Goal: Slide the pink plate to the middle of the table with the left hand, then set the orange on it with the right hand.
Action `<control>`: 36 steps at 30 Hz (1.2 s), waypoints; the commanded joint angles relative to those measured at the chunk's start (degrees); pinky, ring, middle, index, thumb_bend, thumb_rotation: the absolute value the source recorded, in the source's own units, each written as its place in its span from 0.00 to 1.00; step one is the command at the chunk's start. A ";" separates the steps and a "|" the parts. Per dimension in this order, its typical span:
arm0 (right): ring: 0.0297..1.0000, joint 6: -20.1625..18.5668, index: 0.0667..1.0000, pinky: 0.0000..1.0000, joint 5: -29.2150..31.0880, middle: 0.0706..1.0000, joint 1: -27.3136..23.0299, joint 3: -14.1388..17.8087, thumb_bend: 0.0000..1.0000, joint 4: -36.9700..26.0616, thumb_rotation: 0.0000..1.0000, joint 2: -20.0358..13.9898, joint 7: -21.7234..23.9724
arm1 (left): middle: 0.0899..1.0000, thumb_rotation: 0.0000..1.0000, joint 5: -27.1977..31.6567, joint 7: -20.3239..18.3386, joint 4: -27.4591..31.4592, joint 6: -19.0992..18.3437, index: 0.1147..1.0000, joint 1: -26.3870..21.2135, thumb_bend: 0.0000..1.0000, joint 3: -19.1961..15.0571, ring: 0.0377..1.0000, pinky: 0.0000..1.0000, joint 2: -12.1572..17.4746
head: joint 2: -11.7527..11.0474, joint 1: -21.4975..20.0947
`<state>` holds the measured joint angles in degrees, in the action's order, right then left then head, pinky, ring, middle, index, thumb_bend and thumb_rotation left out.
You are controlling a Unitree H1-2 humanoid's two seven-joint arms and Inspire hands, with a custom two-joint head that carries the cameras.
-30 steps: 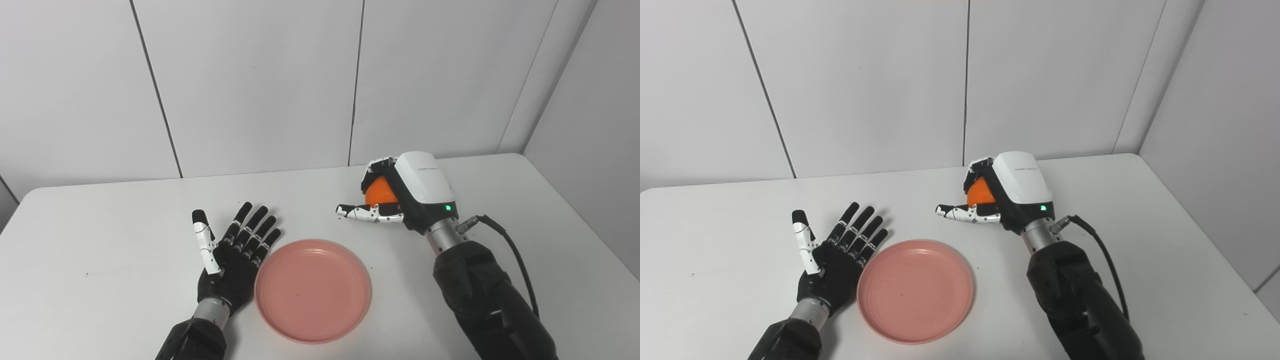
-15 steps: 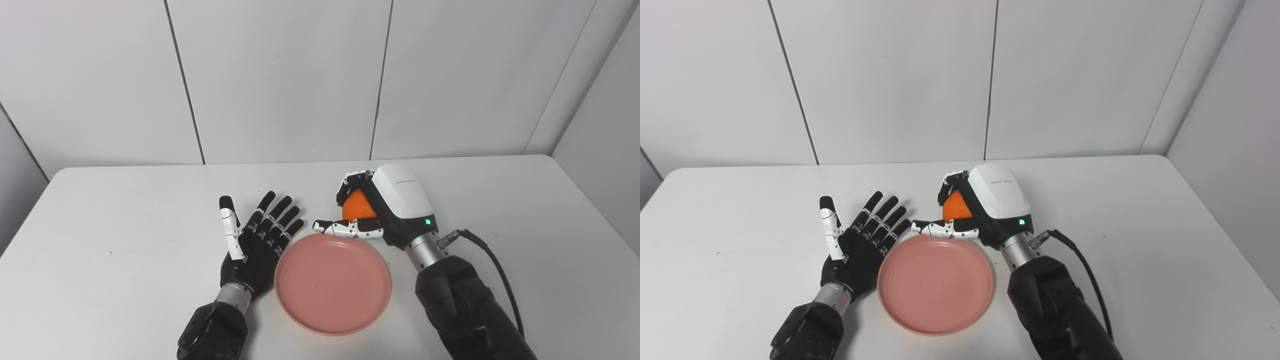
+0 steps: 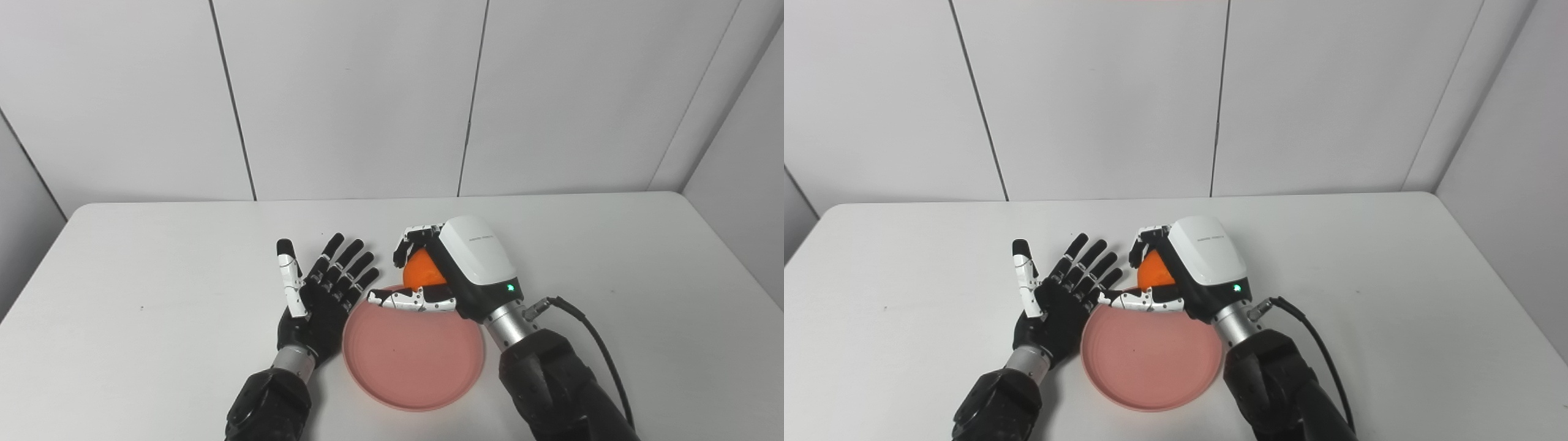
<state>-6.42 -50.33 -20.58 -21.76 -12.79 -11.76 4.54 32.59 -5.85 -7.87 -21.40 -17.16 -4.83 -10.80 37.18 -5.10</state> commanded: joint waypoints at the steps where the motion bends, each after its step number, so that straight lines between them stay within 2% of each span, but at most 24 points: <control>1: 0.21 2.73 0.37 0.16 0.22 0.26 -1.59 -0.05 0.56 -1.32 0.74 0.66 -0.68 | 0.85 0.98 -1.39 1.63 -1.96 -1.76 0.92 1.12 0.85 0.18 0.84 0.84 -0.94 | 0.27 0.07; 6: 0.18 2.81 0.31 0.14 0.32 0.23 -0.94 -1.01 0.57 0.19 0.68 1.17 -0.39 | 0.85 0.98 -1.30 1.73 -1.78 -2.08 0.92 0.98 0.85 0.14 0.85 0.82 -0.83 | 0.48 0.01; 11: 0.17 3.14 0.28 0.13 0.22 0.22 0.00 -1.73 0.57 1.59 0.67 1.03 -0.53 | 0.85 0.97 -1.31 2.00 -1.55 -2.22 0.89 0.87 0.85 -0.07 0.84 0.80 -0.62 | 0.71 -0.21; 15: 0.19 3.44 0.33 0.15 0.01 0.24 0.87 -2.04 0.58 2.49 0.69 0.95 -0.74 | 0.84 0.98 -1.39 1.62 -1.49 -2.35 0.90 0.81 0.85 0.12 0.85 0.81 -0.25 | 0.81 -0.09; 21: 0.20 4.26 0.44 0.15 0.31 0.26 1.61 -2.50 0.56 4.44 0.64 0.91 -1.43 | 0.81 0.97 -1.26 1.67 -1.24 -2.55 0.89 0.76 0.84 0.03 0.83 0.79 -0.13 | 1.04 -0.15; 28: 0.22 5.22 0.41 0.17 -0.90 0.28 1.70 -3.49 0.56 8.32 0.73 0.32 -3.43 | 0.80 0.96 -1.44 1.96 -1.12 -2.77 0.88 0.69 0.84 0.04 0.79 0.74 -0.12 | 1.23 -0.19; 36: 0.23 7.20 0.42 0.19 -0.50 0.30 1.91 -3.60 0.55 10.85 0.73 0.12 -5.36 | 0.80 0.96 -1.67 2.71 -1.01 -3.22 0.88 0.71 0.85 0.09 0.79 0.73 -0.36 | 1.48 -0.17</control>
<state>-2.21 -50.98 -17.20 -25.64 -0.59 -11.60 1.33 32.57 -5.52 -7.56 -21.70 -17.28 -4.78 -10.79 38.67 -5.27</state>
